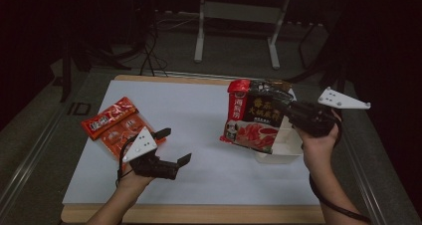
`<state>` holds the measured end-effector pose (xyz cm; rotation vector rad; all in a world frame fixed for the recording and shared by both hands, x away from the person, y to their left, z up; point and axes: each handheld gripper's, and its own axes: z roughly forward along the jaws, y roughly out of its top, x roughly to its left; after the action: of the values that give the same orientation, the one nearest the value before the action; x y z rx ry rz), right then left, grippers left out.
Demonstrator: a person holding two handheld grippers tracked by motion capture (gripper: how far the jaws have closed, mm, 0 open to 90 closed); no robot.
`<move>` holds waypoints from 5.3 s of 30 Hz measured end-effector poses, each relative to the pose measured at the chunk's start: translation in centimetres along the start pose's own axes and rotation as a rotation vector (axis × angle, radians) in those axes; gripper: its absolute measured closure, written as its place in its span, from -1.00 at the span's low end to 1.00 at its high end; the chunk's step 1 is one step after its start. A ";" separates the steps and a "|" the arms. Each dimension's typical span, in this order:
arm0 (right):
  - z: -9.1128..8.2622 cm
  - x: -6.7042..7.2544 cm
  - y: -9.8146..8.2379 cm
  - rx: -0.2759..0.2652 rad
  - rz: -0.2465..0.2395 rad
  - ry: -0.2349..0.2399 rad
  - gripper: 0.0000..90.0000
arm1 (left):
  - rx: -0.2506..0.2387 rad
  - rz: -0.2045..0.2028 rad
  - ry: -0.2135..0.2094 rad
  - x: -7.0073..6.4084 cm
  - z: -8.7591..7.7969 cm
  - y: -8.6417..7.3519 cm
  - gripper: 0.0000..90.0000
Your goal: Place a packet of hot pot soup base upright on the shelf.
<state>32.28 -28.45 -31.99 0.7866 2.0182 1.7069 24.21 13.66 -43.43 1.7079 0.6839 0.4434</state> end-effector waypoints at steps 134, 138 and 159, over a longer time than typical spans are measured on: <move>-0.6 -4.4 -2.3 0.022 0.015 -0.029 -0.72 | 0.137 -0.110 -0.007 -0.6 -1.0 -5.8 -0.85; -0.4 -2.8 -3.3 -0.008 -0.008 0.039 -0.68 | 0.119 -0.111 0.029 -0.3 -1.6 -5.6 -0.75; -0.2 2.4 -8.9 0.084 0.024 0.189 -0.69 | 0.097 -0.052 0.164 1.2 -3.9 -3.4 -0.25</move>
<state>28.82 -28.00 -40.56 0.7025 2.2269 1.7788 21.98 17.85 -45.82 1.7529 0.8791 0.5247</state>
